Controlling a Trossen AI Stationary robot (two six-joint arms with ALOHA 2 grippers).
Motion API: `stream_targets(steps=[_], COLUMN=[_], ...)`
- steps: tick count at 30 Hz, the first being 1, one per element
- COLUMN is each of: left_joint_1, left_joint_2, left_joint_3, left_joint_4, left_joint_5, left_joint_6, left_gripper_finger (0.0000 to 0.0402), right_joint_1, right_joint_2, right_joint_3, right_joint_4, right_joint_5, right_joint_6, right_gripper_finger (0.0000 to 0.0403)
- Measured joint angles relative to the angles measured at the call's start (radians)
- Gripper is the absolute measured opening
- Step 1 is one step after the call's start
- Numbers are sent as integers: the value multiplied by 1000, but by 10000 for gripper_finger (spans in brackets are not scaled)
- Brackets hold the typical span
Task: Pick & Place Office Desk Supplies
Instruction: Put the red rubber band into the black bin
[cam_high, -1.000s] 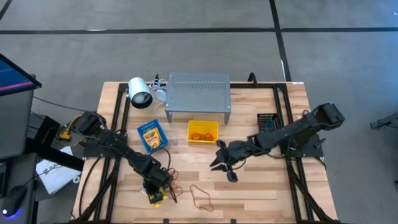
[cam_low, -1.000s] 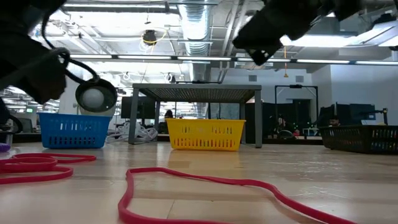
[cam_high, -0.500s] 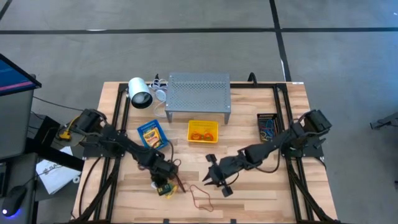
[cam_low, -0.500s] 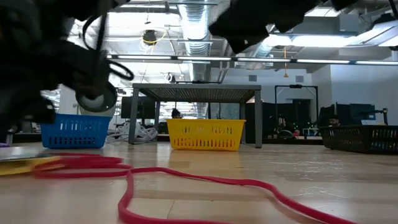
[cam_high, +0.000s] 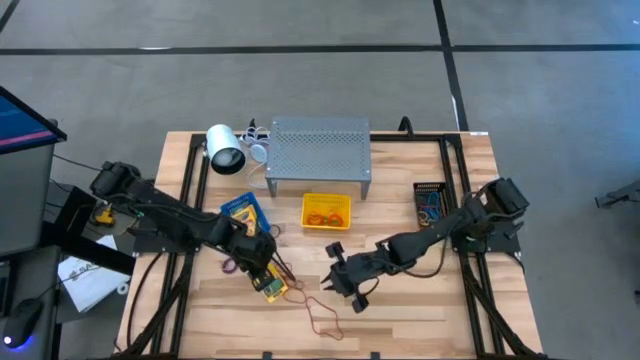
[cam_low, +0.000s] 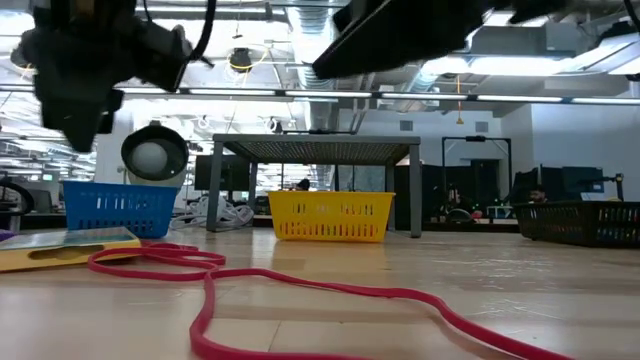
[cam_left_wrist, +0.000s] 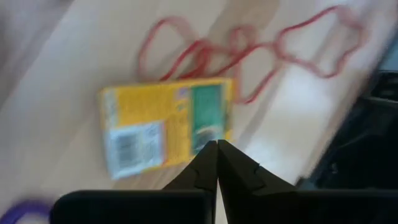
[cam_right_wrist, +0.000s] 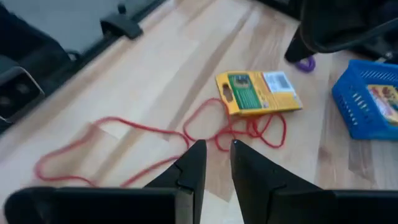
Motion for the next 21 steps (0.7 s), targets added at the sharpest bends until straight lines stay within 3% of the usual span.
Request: stream_targets(steps=[6, 14, 21], left_joint_1=[6, 36, 47], left_joint_2=[9, 7, 6], left_joint_3=[0, -40, -71], left_joint_4=[-108, -106, -39], left_joint_5=[50, 65, 89], left_joint_6=[-43, -43, -26], left_gripper_finger=[16, 47, 73], right_joint_1=[-11, -12, -26], right_joint_2=[128, 248, 243], right_joint_3=[126, 315, 321], right_joint_4=[-104, -260, -251], right_joint_5=[18, 17, -48], right_joint_6=[-75, -150, -68], right_gripper_finger=[69, 69, 72])
